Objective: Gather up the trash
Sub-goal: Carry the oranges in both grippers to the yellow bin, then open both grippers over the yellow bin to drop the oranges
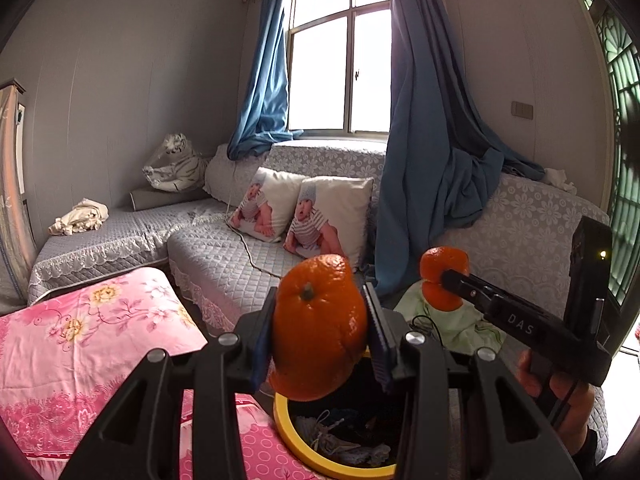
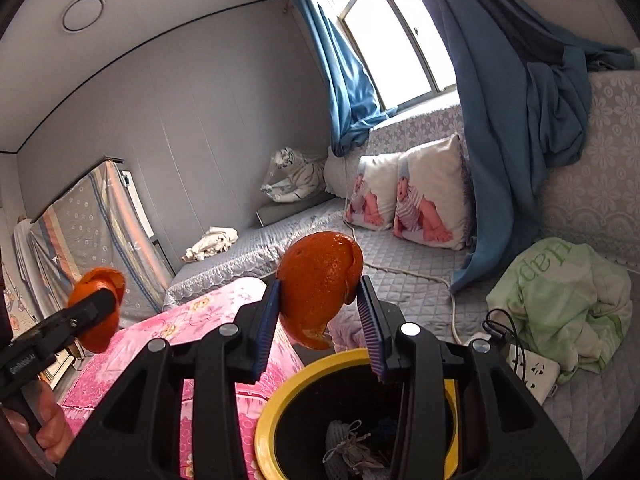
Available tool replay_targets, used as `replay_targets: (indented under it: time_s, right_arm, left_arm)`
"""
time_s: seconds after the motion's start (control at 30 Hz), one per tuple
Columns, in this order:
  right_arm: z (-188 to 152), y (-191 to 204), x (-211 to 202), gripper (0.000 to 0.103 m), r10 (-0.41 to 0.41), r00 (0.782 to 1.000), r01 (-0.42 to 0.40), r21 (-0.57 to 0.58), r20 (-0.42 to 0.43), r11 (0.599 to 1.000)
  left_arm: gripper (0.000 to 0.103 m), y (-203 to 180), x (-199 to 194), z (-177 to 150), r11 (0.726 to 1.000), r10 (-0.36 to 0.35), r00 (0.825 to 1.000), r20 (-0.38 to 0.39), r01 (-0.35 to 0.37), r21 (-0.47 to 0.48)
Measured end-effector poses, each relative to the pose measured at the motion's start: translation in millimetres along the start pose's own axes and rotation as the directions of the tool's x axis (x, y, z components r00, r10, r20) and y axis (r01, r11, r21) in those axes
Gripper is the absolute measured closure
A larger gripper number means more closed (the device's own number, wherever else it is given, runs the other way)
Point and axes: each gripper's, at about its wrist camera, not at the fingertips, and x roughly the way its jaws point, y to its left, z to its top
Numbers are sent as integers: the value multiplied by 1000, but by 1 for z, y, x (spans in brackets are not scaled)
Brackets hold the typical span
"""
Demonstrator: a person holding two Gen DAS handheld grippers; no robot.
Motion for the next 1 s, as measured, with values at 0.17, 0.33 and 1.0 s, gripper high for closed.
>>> replay_targets:
  time_s: [0.17, 0.33, 1.0]
  right_arm:
    - [-8, -9, 15, 66, -13, 999, 14, 24, -45, 1000]
    - [-18, -20, 30, 66, -27, 995, 32, 53, -94, 998]
    - [-53, -60, 89, 65, -5, 955, 53, 156, -298, 986]
  left_arm:
    - [65, 3, 27, -11, 999, -29, 997, -67, 28, -20]
    - [65, 3, 52, -21, 999, -34, 992, -122, 32, -20]
    - [64, 15, 152, -78, 995, -80, 918, -389, 47, -93]
